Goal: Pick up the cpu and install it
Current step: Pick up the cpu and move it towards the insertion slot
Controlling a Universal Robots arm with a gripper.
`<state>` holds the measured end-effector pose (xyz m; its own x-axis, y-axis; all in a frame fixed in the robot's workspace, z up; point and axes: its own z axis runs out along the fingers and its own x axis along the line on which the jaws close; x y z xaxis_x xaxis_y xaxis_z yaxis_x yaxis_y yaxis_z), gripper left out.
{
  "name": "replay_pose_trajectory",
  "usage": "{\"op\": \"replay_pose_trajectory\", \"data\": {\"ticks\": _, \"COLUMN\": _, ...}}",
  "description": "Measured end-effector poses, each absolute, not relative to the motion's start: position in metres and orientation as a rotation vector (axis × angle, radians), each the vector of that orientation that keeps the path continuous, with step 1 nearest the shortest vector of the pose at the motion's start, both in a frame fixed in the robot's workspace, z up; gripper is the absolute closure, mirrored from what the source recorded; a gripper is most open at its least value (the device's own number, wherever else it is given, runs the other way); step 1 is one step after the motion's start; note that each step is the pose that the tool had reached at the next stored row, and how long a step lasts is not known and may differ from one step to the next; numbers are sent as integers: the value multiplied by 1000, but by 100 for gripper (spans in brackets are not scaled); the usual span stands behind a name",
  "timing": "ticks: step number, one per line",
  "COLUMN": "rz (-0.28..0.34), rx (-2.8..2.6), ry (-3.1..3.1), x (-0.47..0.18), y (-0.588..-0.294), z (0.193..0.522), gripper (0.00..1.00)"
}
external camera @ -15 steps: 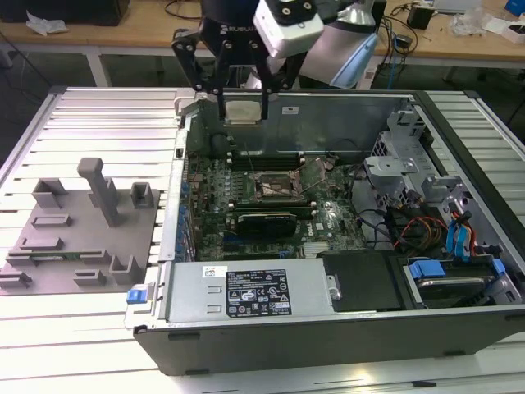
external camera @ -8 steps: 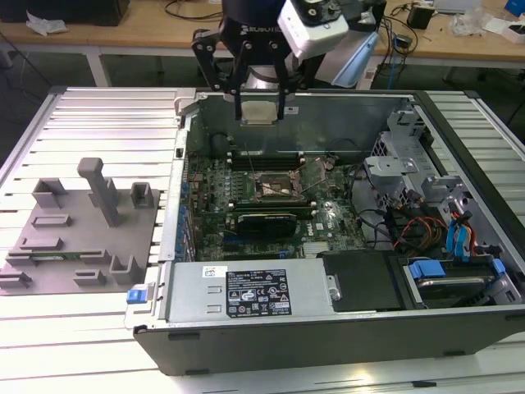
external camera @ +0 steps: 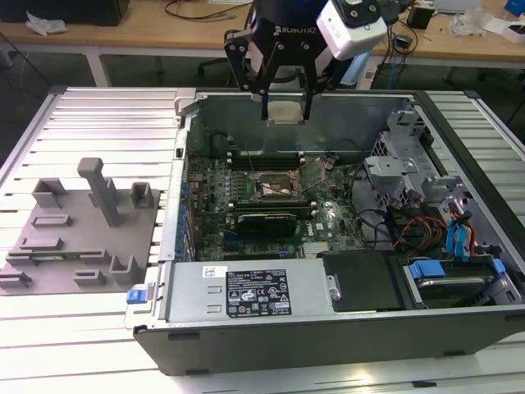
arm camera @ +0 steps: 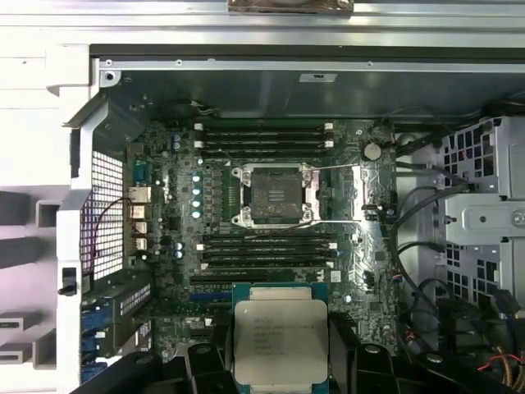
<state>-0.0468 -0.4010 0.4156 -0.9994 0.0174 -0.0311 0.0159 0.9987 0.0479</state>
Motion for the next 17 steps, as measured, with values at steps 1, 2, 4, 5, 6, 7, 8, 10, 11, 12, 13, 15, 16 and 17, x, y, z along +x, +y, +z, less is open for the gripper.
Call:
{"op": "replay_pose_trajectory", "data": {"ticks": 1, "rz": 74, "rx": 26, "ry": 3109, "x": -47, "y": -401, "z": 416, "gripper": 45}}
{"op": "replay_pose_trajectory", "data": {"ticks": 2, "rz": 74, "rx": 26, "ry": 3109, "x": -47, "y": -401, "z": 416, "gripper": 45}}
{"op": "replay_pose_trajectory", "data": {"ticks": 4, "rz": 74, "rx": 26, "ry": 3109, "x": -46, "y": -401, "z": 414, "gripper": 45}}
{"op": "replay_pose_trajectory", "data": {"ticks": 5, "rz": 74, "rx": 26, "ry": 3110, "x": -45, "y": -401, "z": 413, "gripper": 45}}
{"op": "replay_pose_trajectory", "data": {"ticks": 6, "rz": 74, "rx": 26, "ry": 3111, "x": -44, "y": -401, "z": 412, "gripper": 45}}
{"op": "replay_pose_trajectory", "data": {"ticks": 7, "rz": 74, "rx": 26, "ry": 3113, "x": -42, "y": -401, "z": 411, "gripper": 45}}
{"op": "replay_pose_trajectory", "data": {"ticks": 8, "rz": 74, "rx": 26, "ry": 3115, "x": -40, "y": -401, "z": 408, "gripper": 45}}
{"op": "replay_pose_trajectory", "data": {"ticks": 10, "rz": 74, "rx": 26, "ry": 3118, "x": -38, "y": -401, "z": 405, "gripper": 45}}
{"op": "replay_pose_trajectory", "data": {"ticks": 11, "rz": 74, "rx": 26, "ry": 3119, "x": -37, "y": -401, "z": 403, "gripper": 45}}
{"op": "replay_pose_trajectory", "data": {"ticks": 12, "rz": 74, "rx": 26, "ry": 3120, "x": -36, "y": -401, "z": 401, "gripper": 45}}
{"op": "replay_pose_trajectory", "data": {"ticks": 13, "rz": 74, "rx": 26, "ry": 3121, "x": -36, "y": -401, "z": 399, "gripper": 45}}
{"op": "replay_pose_trajectory", "data": {"ticks": 15, "rz": 74, "rx": 26, "ry": 3121, "x": -34, "y": -400, "z": 395, "gripper": 45}}
{"op": "replay_pose_trajectory", "data": {"ticks": 16, "rz": 74, "rx": 26, "ry": 3121, "x": -34, "y": -400, "z": 393, "gripper": 45}}
{"op": "replay_pose_trajectory", "data": {"ticks": 17, "rz": 74, "rx": 26, "ry": 3122, "x": -33, "y": -400, "z": 390, "gripper": 45}}
